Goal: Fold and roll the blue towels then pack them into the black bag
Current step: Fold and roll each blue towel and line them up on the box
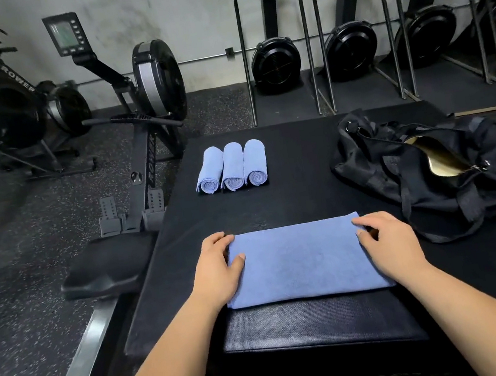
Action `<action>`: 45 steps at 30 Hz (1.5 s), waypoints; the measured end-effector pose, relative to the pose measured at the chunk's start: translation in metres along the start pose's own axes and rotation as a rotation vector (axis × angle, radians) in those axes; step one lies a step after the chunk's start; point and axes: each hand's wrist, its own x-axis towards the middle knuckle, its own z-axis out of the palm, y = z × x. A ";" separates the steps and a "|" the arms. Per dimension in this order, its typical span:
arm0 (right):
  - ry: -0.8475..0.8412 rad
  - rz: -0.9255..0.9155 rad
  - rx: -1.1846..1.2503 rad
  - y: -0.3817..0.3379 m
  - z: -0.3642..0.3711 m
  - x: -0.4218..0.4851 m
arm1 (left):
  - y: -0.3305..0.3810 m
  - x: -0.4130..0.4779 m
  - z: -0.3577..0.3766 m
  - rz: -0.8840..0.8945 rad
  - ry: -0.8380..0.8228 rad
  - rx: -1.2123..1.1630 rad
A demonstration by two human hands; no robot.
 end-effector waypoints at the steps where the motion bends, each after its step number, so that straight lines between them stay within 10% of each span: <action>1: -0.013 -0.004 -0.103 -0.004 0.003 0.000 | 0.005 -0.001 0.001 0.011 0.037 0.093; 6: -0.022 -0.316 -0.367 -0.059 0.027 -0.006 | 0.063 -0.013 0.034 0.323 0.085 0.359; 10: -0.393 -0.371 -0.433 -0.066 0.048 -0.021 | 0.069 -0.025 0.063 0.222 -0.172 0.540; 15: -0.356 -0.314 -0.512 -0.023 0.020 -0.020 | 0.024 -0.030 0.033 0.170 -0.163 0.642; 29: -0.432 -0.474 -0.489 -0.054 0.021 -0.042 | 0.010 -0.051 0.012 0.313 0.118 0.371; 38: -0.304 0.151 -0.340 -0.095 0.048 -0.073 | 0.012 -0.055 0.012 0.346 0.113 0.423; 45: -0.385 -0.365 -0.484 -0.067 0.029 -0.034 | 0.012 -0.055 0.012 0.339 0.075 0.405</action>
